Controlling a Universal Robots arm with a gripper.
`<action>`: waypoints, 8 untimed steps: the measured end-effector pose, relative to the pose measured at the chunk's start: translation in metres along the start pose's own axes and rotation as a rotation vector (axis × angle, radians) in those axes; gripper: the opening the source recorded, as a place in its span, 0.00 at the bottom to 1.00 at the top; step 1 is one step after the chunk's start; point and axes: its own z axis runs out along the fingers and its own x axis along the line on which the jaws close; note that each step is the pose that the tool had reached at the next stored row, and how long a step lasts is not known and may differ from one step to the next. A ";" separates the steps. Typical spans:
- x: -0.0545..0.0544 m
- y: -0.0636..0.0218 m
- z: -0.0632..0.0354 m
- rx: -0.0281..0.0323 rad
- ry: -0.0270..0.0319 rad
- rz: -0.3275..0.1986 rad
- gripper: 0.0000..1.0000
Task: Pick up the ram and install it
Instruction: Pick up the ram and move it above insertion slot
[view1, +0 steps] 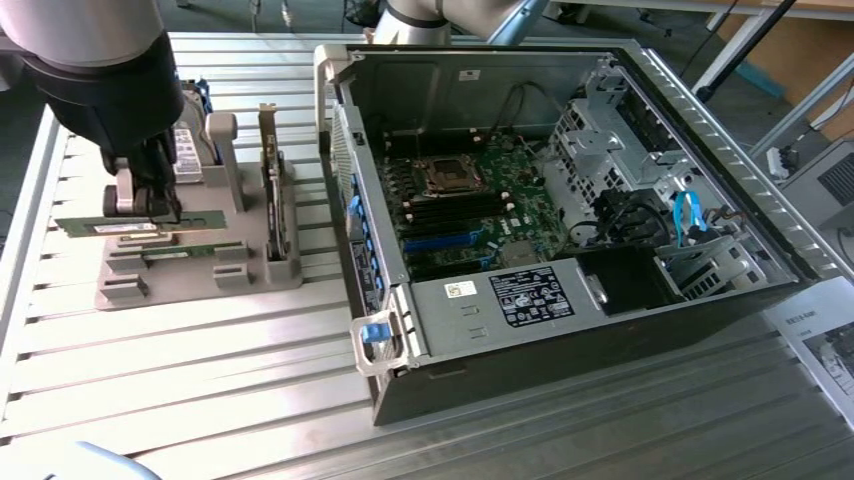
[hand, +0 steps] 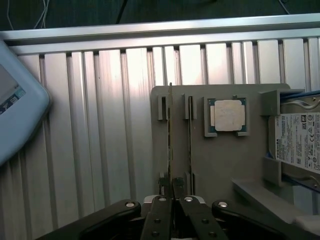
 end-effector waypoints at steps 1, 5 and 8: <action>0.000 0.0001 -0.0017 0.0000 0.0000 0.000 0.12; 0.000 0.0004 -0.0088 0.0000 0.0000 0.000 0.12; 0.000 0.0006 -0.0143 0.0000 0.0000 0.000 0.12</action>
